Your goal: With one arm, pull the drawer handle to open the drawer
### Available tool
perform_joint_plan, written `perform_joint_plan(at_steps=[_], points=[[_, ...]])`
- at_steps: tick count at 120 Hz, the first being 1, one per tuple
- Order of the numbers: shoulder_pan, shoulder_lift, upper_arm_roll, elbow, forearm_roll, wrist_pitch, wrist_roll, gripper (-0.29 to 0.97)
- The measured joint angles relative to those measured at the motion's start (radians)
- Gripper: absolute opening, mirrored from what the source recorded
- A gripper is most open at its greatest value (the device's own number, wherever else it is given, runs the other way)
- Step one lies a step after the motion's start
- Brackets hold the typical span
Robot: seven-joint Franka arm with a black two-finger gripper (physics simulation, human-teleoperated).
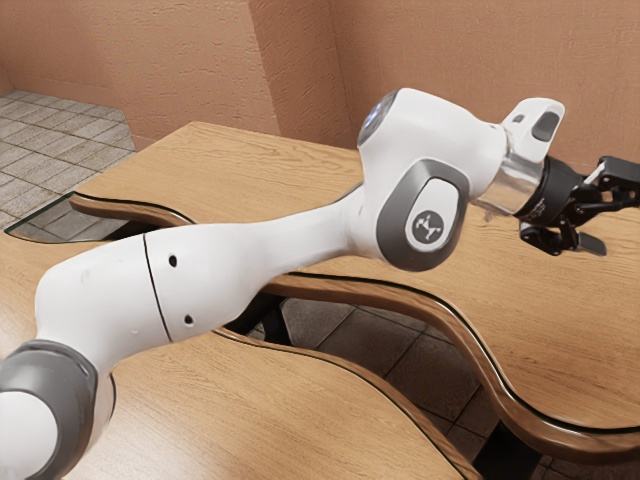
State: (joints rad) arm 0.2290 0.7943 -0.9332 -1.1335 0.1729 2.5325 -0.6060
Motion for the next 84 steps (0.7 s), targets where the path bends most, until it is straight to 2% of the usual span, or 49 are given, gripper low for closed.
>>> perform_joint_plan(at_steps=[49, 69, 84], points=[[-0.012, -0.017, 0.012, 0.018, -0.054, -0.038, -0.026, 0.66], [-0.047, -0.049, 0.02, 0.021, -0.01, -0.055, -0.026, 0.66], [-0.054, -0.051, 0.078, 0.021, 0.003, -0.117, -0.029, 0.66]])
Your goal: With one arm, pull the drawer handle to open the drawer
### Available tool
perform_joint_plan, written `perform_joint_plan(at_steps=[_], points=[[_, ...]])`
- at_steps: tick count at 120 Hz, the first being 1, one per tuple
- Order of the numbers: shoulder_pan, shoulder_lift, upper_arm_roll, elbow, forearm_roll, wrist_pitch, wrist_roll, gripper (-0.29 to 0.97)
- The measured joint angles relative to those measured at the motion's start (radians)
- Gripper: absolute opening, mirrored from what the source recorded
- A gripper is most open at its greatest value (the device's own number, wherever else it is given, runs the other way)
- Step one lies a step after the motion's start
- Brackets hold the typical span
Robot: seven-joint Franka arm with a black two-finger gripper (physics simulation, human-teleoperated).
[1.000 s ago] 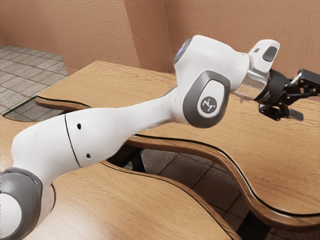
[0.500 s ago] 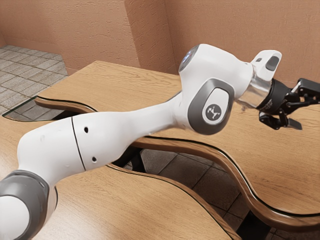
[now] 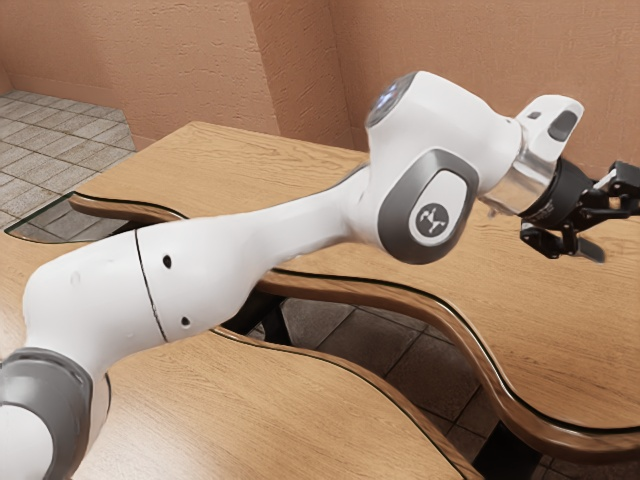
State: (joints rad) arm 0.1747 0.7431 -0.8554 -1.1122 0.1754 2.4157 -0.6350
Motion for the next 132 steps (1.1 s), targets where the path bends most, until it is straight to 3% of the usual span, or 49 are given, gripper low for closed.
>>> perform_joint_plan(at_steps=[13, 25, 46, 57, 59, 67, 75, 87, 101, 122, 132], points=[[-0.007, -0.003, 0.029, 0.002, 0.006, -0.058, -0.01, 0.66], [0.0, -0.059, 0.041, 0.039, 0.062, -0.204, -0.02, 0.66], [0.014, -0.245, 0.042, 0.233, 0.217, -0.663, -0.027, 0.66], [0.027, -0.297, 0.045, 0.273, 0.26, -0.88, -0.034, 0.66], [0.036, -0.339, 0.079, 0.231, 0.247, -0.905, -0.035, 0.66], [-0.086, -0.662, 0.475, -0.131, 0.088, -0.946, -0.038, 0.66], [-0.171, -0.761, 0.629, -0.264, -0.015, -0.972, -0.031, 0.66], [-0.169, -0.773, 0.678, -0.291, -0.074, -1.003, 0.036, 0.66], [-0.167, -0.793, 0.689, -0.294, -0.076, -1.047, 0.118, 0.66], [-0.353, -0.823, 0.742, -0.33, -0.076, -1.084, 0.213, 0.66], [-0.373, -0.826, 0.757, -0.327, -0.078, -1.068, 0.25, 0.66]])
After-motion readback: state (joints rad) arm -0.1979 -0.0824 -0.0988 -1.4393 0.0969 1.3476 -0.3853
